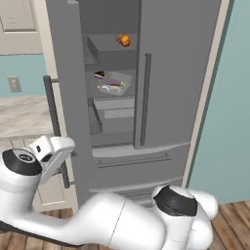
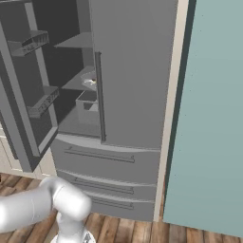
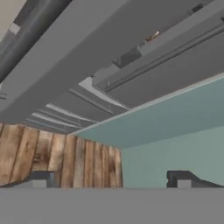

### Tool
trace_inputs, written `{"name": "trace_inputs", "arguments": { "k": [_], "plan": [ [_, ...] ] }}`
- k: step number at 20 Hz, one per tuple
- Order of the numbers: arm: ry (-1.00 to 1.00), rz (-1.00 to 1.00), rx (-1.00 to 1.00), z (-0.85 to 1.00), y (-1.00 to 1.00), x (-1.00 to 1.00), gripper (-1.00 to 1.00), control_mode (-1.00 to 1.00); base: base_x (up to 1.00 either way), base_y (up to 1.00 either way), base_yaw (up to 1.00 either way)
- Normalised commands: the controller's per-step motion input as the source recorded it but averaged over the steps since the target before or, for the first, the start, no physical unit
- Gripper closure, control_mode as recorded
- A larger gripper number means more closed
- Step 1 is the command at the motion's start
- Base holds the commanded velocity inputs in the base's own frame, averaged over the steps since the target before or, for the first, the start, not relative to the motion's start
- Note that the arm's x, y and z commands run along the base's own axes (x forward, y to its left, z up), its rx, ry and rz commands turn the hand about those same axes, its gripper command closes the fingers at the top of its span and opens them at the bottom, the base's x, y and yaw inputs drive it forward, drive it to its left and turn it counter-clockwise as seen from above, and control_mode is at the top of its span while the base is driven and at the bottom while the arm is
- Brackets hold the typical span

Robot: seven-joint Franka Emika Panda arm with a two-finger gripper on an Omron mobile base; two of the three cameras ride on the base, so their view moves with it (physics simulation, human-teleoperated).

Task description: Place the tupperware on the second highest shelf of the fridge. Make space for the tupperware among the existing items by rearranging them on the shelves if needed. Close the fridge door when finished.

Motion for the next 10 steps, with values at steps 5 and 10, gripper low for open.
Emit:
{"name": "trace_inputs", "arguments": {
  "k": [5, 10],
  "plan": [
    [-0.16, 0.06, -0.1, -0.51, 0.12, 0.04, -1.0, -1.0, 0.0, 0.0, 0.0],
    [0.0, 0.03, -0.07, -0.08, 0.13, 0.29, -1.0, -1.0, 0.0, 0.0, 0.0]
  ]
}}
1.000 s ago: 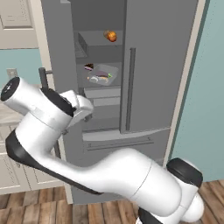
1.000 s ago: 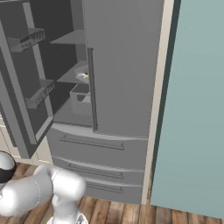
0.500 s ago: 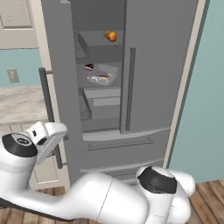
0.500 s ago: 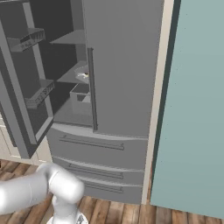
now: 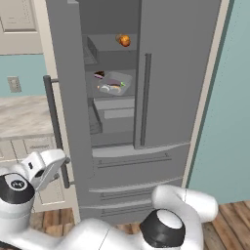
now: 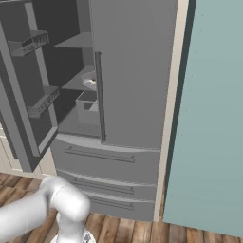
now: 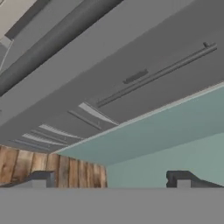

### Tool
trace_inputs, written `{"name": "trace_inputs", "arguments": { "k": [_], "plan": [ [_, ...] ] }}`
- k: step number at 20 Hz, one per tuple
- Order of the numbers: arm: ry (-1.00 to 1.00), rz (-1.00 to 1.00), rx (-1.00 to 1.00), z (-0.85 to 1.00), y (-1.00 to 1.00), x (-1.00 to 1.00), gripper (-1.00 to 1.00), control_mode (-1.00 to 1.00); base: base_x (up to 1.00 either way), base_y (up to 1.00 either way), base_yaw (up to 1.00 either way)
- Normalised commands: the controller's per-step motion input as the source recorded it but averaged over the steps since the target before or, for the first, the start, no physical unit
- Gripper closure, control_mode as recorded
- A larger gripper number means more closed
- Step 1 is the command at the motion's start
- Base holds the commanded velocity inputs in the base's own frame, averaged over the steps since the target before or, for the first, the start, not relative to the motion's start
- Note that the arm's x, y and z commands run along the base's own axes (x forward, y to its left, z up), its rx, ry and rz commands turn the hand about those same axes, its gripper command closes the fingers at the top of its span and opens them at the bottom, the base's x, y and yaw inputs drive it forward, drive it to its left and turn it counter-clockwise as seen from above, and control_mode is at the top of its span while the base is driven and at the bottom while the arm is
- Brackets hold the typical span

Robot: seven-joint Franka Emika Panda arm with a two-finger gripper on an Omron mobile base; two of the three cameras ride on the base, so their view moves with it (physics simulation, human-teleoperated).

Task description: Place the tupperware on the second highest shelf of the fridge. Make space for the tupperware among the existing items by rearranging them on the shelves if needed. Close the fridge door when finished.

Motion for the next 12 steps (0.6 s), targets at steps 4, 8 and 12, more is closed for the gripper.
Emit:
{"name": "trace_inputs", "arguments": {
  "k": [4, 8, 12],
  "plan": [
    [0.05, 0.0, -0.14, -0.06, 0.29, 0.39, -1.0, -1.0, 0.0, 0.0, 0.0],
    [0.04, 0.0, -0.22, -0.25, 0.52, 0.46, -1.0, -1.0, 0.0, 0.0, 0.0],
    [0.06, 0.0, -0.24, -0.24, 0.63, 0.54, -1.0, -1.0, 0.0, 0.0, 0.0]
  ]
}}
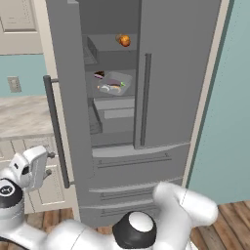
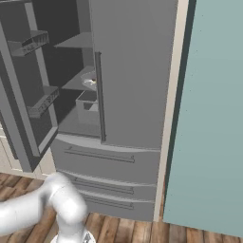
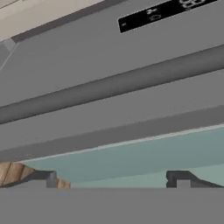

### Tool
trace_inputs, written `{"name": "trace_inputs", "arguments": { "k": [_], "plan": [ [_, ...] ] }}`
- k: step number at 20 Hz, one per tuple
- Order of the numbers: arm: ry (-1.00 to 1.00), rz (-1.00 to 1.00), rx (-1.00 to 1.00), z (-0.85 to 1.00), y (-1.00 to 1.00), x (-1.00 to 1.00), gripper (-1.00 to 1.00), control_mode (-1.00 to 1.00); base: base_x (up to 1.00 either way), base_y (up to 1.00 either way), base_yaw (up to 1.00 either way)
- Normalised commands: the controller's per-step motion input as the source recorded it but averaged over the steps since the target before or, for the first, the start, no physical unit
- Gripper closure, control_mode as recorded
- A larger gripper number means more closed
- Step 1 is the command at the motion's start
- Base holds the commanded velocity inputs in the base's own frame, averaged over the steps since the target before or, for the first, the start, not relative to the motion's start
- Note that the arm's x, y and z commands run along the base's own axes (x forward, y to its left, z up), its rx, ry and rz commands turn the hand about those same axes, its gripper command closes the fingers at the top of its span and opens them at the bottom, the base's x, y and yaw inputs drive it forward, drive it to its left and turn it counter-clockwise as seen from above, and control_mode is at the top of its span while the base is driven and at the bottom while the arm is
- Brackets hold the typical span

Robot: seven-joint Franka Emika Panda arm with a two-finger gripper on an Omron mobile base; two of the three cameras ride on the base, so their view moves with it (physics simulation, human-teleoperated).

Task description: Place the tupperware on the second highest shelf of the fridge. Make space for the tupperware among the existing items by rearranging them on the shelves if needed. Close the fridge door when finished.

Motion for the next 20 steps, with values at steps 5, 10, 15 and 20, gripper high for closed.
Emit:
{"name": "trace_inputs", "arguments": {
  "k": [5, 10, 15, 20],
  "plan": [
    [0.09, 0.0, -0.18, -0.19, 0.49, 0.6, -1.0, -1.0, 0.0, 0.0, 0.0],
    [0.11, 0.0, -0.13, -0.24, 0.38, 0.63, -1.0, -1.0, 0.0, 0.0, 0.0],
    [0.13, -0.07, -0.1, -0.21, 0.08, 0.72, -1.0, -1.0, 0.0, 0.0, 0.0],
    [0.16, -0.24, -0.09, -0.19, -0.07, 0.77, -1.0, -1.0, 0.0, 0.0, 0.0]
  ]
}}
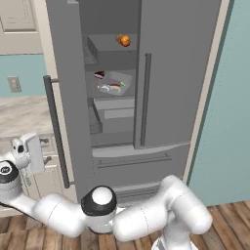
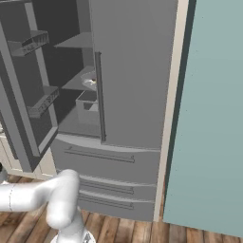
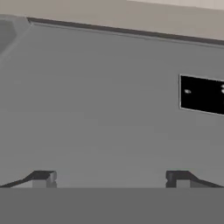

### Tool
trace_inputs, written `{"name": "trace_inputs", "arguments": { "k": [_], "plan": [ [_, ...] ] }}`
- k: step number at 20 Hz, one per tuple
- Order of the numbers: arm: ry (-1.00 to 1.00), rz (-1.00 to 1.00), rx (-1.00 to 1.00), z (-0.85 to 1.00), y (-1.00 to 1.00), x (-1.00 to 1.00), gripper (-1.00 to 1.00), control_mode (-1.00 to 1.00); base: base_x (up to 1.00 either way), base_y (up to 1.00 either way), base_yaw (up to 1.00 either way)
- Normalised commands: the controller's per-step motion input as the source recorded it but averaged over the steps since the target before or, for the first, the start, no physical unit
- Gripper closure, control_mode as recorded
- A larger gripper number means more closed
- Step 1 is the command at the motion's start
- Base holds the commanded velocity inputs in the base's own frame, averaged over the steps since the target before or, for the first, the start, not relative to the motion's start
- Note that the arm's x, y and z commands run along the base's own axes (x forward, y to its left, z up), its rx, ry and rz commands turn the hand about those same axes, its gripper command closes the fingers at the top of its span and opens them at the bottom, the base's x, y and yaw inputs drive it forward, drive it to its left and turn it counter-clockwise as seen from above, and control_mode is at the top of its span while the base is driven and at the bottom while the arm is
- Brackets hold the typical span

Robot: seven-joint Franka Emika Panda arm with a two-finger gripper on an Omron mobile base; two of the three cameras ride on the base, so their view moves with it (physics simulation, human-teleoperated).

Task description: Place the tupperware on the second highest shelf of the fridge. Make space for the tupperware among the existing items by rearranging them on the shelves if needed. Close the fridge door when finished.

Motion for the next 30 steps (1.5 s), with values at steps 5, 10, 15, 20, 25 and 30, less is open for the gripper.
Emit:
{"name": "trace_inputs", "arguments": {
  "k": [5, 10, 15, 20, 25, 30],
  "plan": [
    [0.12, -0.39, -0.04, -0.31, -0.66, 0.25, -1.0, -1.0, 0.0, 0.0, 0.0],
    [0.03, -0.54, 0.0, -0.33, -1.0, 0.0, -1.0, -1.0, 0.0, 0.0, 0.0],
    [0.0, -0.48, 0.0, -0.07, -1.0, 0.01, -1.0, -1.0, 0.0, 0.0, 0.0],
    [-0.06, -0.31, 0.03, 0.0, -1.0, 0.21, -1.0, -1.0, 0.0, 0.0, 0.0],
    [-0.26, -0.02, 0.14, 0.05, -0.86, 0.31, -1.0, -1.0, 0.0, 0.0, 0.0],
    [-0.36, 0.18, 0.07, 0.03, -0.47, 0.38, -1.0, -1.0, 0.0, 0.0, 0.0]
  ]
}}
